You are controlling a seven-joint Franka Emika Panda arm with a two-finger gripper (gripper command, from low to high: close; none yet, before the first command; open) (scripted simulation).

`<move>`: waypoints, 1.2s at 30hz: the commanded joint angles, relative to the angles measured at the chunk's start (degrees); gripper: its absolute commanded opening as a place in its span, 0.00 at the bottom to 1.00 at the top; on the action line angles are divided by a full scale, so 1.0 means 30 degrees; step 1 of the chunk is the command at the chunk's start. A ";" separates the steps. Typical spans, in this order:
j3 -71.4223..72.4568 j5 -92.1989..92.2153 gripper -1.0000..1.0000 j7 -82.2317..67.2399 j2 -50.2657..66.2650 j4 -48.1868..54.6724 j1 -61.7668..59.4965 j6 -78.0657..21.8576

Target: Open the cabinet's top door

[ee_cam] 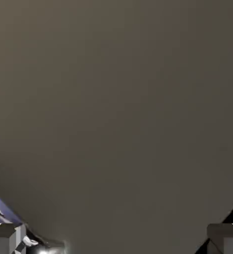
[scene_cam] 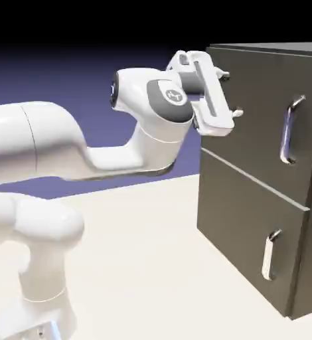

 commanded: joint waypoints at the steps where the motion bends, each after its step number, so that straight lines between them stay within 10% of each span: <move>1: -0.0402 -0.0832 0.50 -0.0540 -0.0214 0.0179 0.0347 -0.0038; 20: -0.6668 -1.1789 0.50 -0.7527 -0.2658 0.4941 0.7936 -0.1075; 21: -0.6668 -1.1789 0.00 -0.7527 -0.2658 0.4942 0.7936 -0.1075; 36: -0.0421 -0.9842 0.00 -0.5376 -0.3965 -0.4749 -0.0722 -0.8398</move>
